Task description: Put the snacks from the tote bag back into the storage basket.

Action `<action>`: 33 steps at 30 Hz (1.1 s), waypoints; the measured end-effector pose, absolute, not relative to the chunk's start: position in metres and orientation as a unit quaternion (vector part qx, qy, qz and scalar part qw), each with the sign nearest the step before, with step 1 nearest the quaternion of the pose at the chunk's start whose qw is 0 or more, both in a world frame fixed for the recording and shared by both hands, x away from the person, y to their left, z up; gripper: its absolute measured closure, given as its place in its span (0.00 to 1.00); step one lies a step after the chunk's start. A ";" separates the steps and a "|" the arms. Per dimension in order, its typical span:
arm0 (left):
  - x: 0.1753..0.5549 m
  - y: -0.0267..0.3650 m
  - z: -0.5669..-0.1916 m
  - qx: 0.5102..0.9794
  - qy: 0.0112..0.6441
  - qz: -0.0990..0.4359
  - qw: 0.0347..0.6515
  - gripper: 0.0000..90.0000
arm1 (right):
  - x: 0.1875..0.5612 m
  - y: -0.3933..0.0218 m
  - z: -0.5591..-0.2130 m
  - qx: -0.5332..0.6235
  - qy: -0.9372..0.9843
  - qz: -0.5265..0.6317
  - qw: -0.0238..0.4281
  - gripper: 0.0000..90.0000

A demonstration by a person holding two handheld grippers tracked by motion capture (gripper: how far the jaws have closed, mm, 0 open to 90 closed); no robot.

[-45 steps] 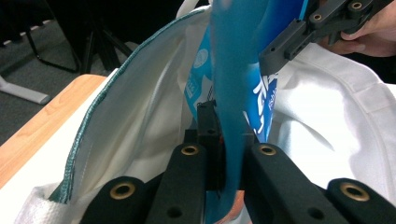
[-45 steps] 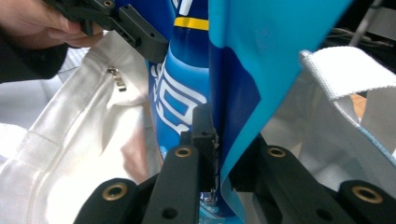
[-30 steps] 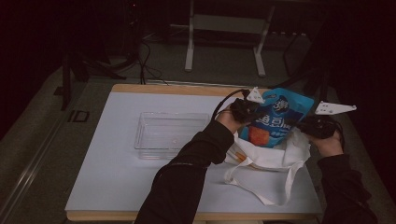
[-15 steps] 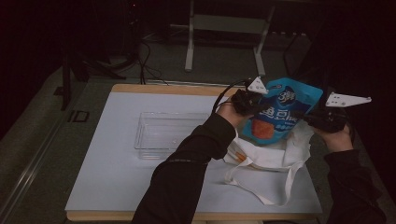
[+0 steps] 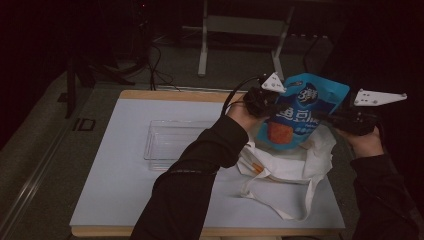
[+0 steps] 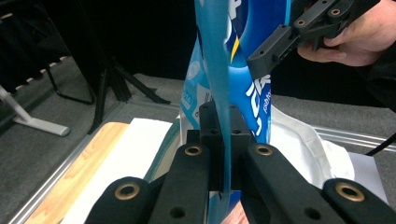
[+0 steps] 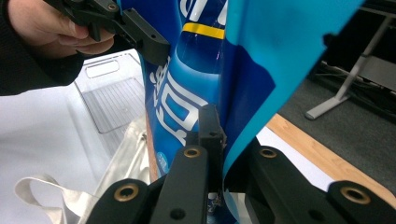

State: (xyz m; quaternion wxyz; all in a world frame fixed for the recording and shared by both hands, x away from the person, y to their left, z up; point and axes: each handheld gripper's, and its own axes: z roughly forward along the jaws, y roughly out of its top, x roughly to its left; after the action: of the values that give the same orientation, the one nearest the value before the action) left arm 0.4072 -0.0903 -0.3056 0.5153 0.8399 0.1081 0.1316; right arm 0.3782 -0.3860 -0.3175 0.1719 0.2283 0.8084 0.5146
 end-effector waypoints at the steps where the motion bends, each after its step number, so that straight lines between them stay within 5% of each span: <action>1: 0.406 -0.088 -0.303 0.839 0.109 0.133 0.516 1.00 | 0.378 -0.384 -0.315 0.226 0.809 0.515 0.171 0.99; 33: 0.382 0.009 -0.274 0.827 0.140 0.168 0.518 1.00 | 0.387 -0.293 -0.281 0.156 0.823 0.524 0.155 0.99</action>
State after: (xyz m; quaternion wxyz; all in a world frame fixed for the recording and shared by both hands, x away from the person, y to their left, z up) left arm 0.3824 0.0087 -0.2738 0.5175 0.8273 0.1400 0.1676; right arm 0.3865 -0.2926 -0.2806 0.1549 0.1559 0.8229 0.5239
